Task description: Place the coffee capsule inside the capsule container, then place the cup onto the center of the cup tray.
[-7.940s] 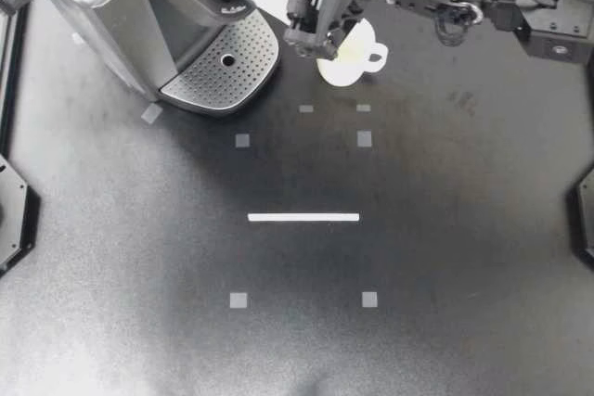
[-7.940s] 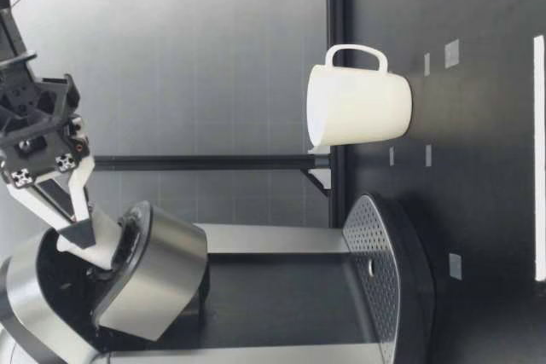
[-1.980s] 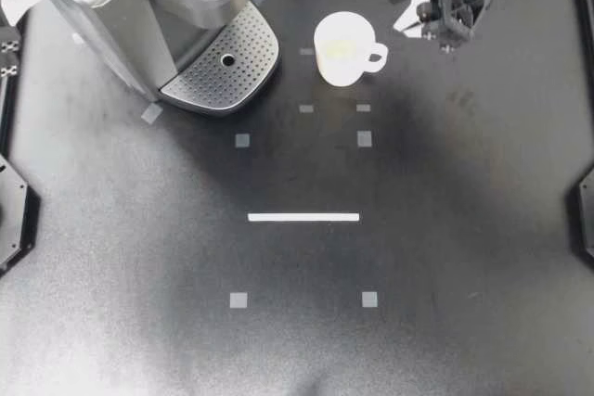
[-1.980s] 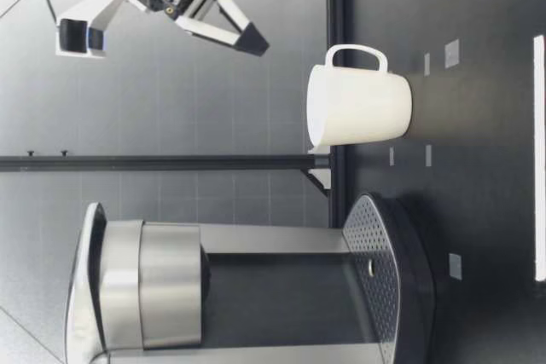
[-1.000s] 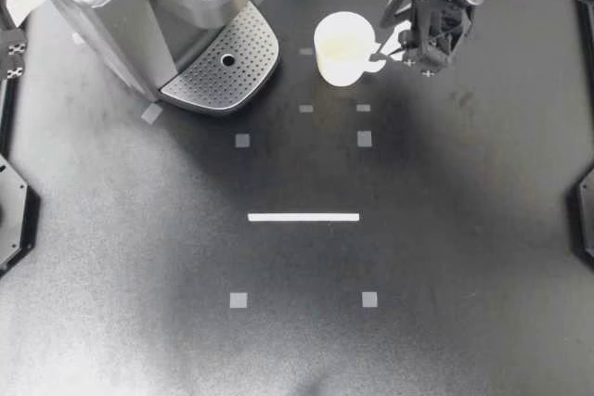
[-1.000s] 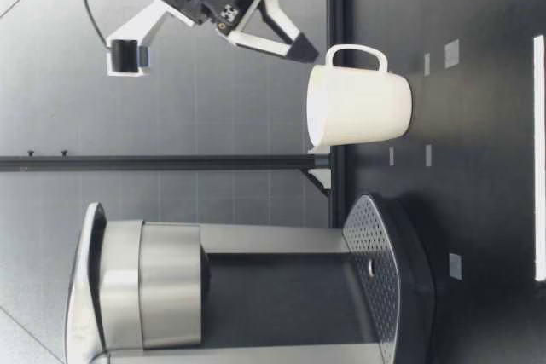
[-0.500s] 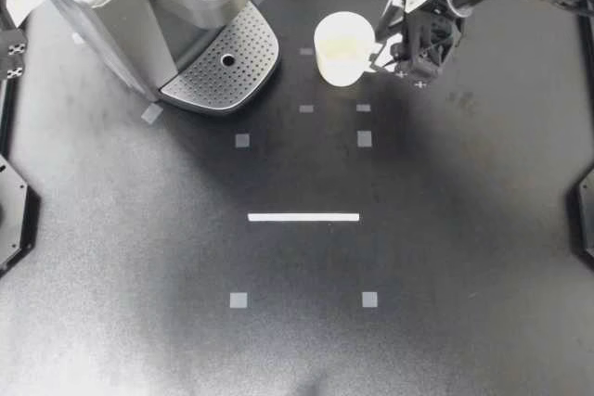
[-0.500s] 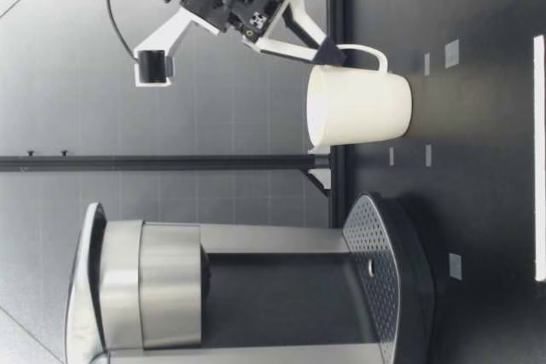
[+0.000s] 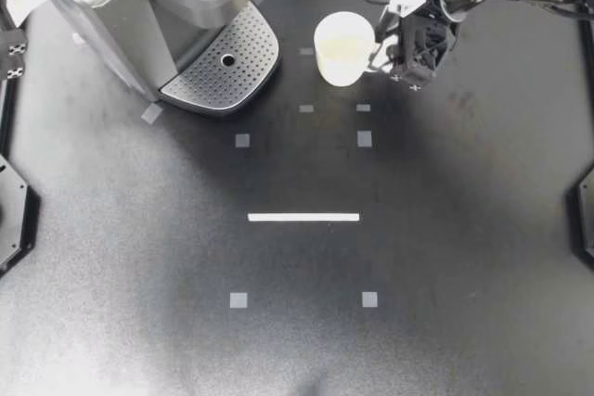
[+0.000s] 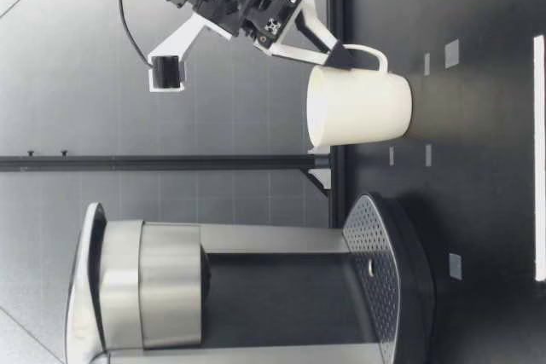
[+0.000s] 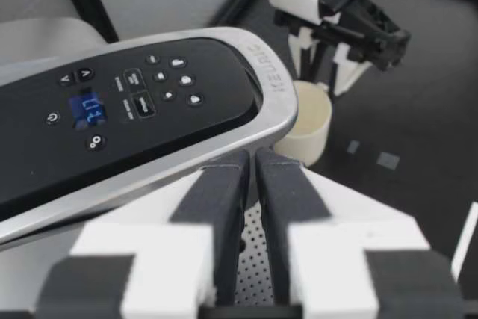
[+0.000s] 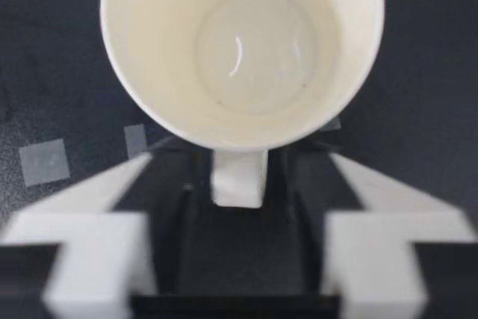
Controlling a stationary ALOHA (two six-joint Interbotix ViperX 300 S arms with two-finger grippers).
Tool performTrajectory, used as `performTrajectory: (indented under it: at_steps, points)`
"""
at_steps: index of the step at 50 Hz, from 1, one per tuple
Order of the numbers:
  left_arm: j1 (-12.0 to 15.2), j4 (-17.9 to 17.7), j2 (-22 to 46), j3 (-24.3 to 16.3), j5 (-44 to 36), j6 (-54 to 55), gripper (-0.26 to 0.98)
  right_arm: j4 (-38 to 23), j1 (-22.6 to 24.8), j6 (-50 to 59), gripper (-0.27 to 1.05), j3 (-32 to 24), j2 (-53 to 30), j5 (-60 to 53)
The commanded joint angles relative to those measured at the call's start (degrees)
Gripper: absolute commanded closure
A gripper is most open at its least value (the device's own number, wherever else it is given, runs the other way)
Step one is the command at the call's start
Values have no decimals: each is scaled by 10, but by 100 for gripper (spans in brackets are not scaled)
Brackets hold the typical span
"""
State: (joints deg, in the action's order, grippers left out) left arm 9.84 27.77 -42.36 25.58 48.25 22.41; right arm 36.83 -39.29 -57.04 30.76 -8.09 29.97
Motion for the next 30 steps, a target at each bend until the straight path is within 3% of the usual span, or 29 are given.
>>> performTrajectory:
  at_steps: [1, 10, 23, 30]
  points:
    - [-1, 2, -2, -5, -5, 1, 54, 1, 3, 3, 47, -6, 12, -4]
    - [-2, 2, -2, -6, -9, 1, 54, 2, 3, 9, 66, -6, 17, -1]
    - [-2, 2, -4, -5, -11, 1, 54, 7, 5, 17, 67, -11, 50, 11]
    - [-1, 2, -6, -4, -11, 0, 54, 7, 30, 26, 67, -31, 71, 15]
